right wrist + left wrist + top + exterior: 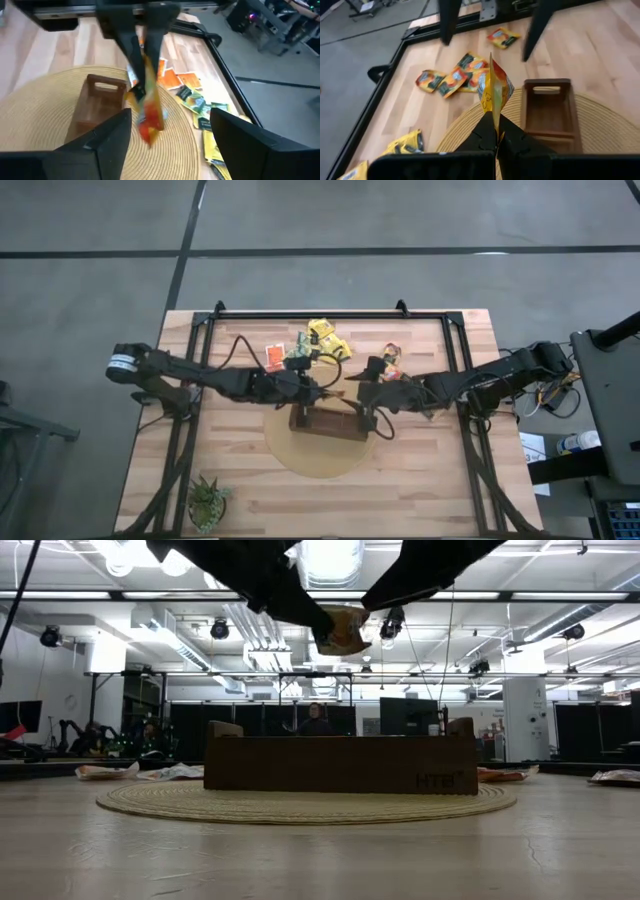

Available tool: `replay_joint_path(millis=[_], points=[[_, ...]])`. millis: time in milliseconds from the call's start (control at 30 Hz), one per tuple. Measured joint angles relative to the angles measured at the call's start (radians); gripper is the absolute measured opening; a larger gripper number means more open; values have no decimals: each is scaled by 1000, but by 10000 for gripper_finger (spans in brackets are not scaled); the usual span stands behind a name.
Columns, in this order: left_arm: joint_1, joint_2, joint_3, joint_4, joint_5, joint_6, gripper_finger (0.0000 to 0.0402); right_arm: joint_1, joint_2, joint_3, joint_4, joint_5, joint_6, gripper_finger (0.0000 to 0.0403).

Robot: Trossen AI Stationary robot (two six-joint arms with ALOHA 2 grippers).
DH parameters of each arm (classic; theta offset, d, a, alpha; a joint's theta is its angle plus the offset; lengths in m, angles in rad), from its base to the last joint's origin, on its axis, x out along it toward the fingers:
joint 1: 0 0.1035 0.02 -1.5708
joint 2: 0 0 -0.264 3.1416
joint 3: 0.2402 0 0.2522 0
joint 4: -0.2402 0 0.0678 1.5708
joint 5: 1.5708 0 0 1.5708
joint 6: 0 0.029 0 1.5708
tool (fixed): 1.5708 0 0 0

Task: Pick & Place Tea
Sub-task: Put the orange and green tea bag into the wooden organizer

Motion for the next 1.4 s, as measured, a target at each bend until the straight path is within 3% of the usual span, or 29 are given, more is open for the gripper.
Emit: replay_joint_path(millis=[200, 633, 800, 1033, 1400], points=[[-11, 0, 10, 7, 1, 14, 0, -11, 0, -2, 3, -85, 16, 243], [-16, 1, 10, 53, 24, 15, 0, -17, 0, -3, 10, -90, -7, 181], [-16, 1, 10, 52, 30, 15, 0, -19, 0, -3, 10, -92, -8, 128], [-16, 1, 10, 53, 33, 15, 0, -20, 0, -3, 13, -91, -58, 18], [-16, 1, 10, 41, 34, -42, 0, -20, 0, -3, 13, -91, -59, 9]])
